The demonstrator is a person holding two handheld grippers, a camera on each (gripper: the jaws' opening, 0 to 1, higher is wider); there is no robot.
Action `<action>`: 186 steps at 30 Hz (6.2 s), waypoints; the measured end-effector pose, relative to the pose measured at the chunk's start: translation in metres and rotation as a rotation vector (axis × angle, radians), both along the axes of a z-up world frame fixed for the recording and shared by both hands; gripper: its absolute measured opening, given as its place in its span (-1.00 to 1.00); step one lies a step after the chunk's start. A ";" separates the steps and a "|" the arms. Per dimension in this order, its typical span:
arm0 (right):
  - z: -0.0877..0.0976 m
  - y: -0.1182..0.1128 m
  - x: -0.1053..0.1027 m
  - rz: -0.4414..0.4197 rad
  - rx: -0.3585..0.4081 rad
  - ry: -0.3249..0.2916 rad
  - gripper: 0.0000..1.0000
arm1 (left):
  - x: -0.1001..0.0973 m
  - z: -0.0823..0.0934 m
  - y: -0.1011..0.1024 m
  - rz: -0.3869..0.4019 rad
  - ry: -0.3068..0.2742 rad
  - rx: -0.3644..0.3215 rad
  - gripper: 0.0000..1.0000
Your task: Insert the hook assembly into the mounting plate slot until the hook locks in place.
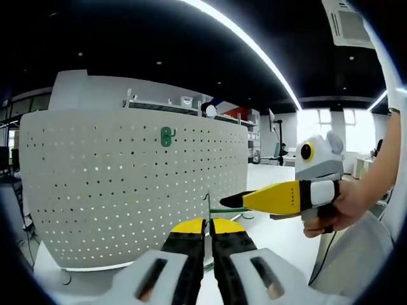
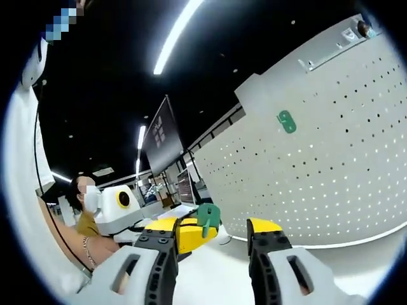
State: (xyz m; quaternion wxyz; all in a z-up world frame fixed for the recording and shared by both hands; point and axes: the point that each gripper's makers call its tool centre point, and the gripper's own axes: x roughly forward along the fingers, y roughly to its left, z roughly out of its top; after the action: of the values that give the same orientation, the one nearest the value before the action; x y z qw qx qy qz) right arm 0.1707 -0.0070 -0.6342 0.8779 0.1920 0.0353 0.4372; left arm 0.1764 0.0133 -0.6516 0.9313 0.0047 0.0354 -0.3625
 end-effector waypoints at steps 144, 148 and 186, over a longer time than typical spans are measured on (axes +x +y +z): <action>0.068 -0.070 0.113 -0.431 -0.275 -0.182 -0.99 | -0.021 -0.076 0.017 -0.059 0.224 0.165 0.57; 0.072 -0.075 0.120 -0.454 -0.270 -0.184 -0.99 | -0.022 -0.078 0.023 -0.054 0.231 0.167 0.56; 0.089 -0.095 0.184 -0.581 -0.312 -0.251 -0.98 | -0.021 -0.087 0.045 -0.020 0.255 0.190 0.52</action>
State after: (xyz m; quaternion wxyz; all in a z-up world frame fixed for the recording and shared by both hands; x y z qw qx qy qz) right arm 0.3544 -0.1022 -0.5454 0.9819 0.0022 -0.0628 0.1788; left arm 0.1557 0.0581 -0.7382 0.9109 0.0469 0.1874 -0.3646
